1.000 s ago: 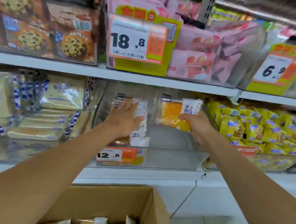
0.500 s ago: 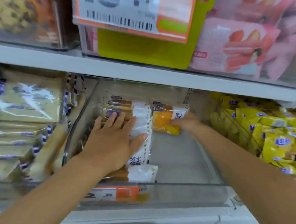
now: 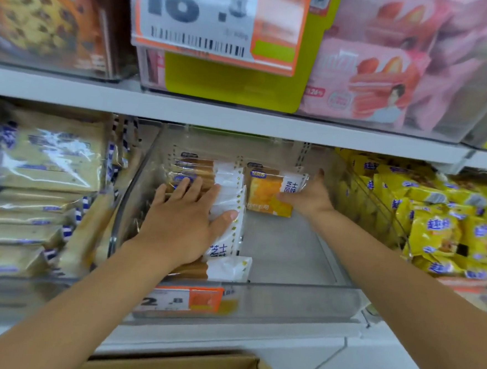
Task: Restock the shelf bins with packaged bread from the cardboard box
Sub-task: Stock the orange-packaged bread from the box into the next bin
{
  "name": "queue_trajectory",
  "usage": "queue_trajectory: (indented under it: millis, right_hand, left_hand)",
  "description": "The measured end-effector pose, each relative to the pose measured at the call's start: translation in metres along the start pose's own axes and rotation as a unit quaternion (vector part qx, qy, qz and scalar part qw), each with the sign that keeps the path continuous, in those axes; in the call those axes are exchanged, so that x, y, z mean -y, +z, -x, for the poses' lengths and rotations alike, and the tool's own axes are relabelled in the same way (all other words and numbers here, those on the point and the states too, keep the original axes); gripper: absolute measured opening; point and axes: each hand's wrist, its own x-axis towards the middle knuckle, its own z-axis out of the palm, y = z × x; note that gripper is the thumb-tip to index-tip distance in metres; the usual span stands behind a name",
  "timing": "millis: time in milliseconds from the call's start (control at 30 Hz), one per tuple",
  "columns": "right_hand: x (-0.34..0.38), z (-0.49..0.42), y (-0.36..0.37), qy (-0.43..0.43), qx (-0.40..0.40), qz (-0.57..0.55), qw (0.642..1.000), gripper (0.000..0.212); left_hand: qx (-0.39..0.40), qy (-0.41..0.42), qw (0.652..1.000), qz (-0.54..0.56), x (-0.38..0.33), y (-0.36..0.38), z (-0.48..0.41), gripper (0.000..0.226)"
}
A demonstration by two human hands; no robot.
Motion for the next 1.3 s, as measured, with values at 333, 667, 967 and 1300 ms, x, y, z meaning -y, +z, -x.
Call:
queue_trajectory:
  millis: [333, 667, 967, 1300]
  right_hand:
    - [0.052, 0.133, 0.003, -0.043, 0.178, 0.004, 0.983, 0.073]
    - [0.078, 0.169, 0.054, 0.006, 0.286, 0.160, 0.945, 0.115]
    - [0.079, 0.216, 0.046, -0.165, -0.001, 0.182, 0.969, 0.068]
    - [-0.033, 0.346, 0.112, -0.196, 0.247, 0.196, 0.929, 0.043]
  left_hand:
    - [-0.181, 0.087, 0.980, 0.009, 0.012, -0.043, 0.062, 0.050]
    - [-0.101, -0.002, 0.994, 0.052, 0.071, -0.018, 0.104, 0.074]
    - [-0.241, 0.020, 0.963, 0.120, 0.062, -0.027, 0.128, 0.053]
    - [-0.105, -0.124, 0.949, 0.269, 0.119, 0.100, 0.244, 0.025]
